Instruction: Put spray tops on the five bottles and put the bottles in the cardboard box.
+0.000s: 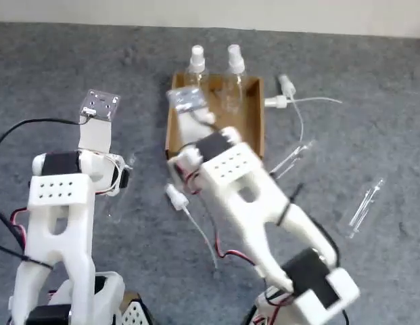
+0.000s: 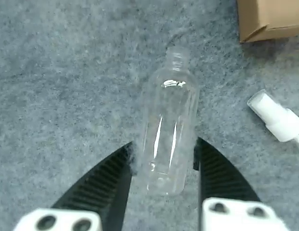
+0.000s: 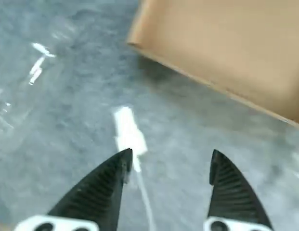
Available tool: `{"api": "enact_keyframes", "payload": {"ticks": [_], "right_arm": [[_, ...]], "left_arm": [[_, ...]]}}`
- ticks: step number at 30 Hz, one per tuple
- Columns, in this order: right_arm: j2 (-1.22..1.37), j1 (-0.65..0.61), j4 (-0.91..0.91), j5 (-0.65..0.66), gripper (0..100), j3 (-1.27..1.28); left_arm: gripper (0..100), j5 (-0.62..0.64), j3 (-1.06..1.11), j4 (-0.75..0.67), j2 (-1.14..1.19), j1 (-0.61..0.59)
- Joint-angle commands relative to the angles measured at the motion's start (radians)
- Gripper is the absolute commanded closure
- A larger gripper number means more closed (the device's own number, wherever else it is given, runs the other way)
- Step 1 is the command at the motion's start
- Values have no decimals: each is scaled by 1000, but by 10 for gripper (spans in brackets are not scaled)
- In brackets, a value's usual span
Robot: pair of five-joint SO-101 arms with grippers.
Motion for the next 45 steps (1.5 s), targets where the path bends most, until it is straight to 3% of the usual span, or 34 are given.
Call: {"api": "enact_keyframes", "payload": {"ticks": [1,5,12,17,22,29,34,40,45], "right_arm": [[-127,125,148,103,796,-62],[-228,335,246,229,796,10],[-407,705,242,459,796,213],[-407,957,107,559,796,312],[-298,1139,54,631,793,326],[-105,1159,2,641,792,286],[-28,1161,-28,529,792,196],[96,1207,-54,519,792,39],[317,1234,-45,519,792,-108]], "left_arm": [[829,9,-36,34,-101,12],[827,9,-10,37,-156,12],[825,43,-1,32,-139,79],[828,143,1,32,-134,188],[829,229,4,31,-134,217],[829,267,122,-84,-134,216],[829,265,151,-118,-134,214],[829,275,170,-181,-131,220],[829,365,194,-241,-131,328]]}}
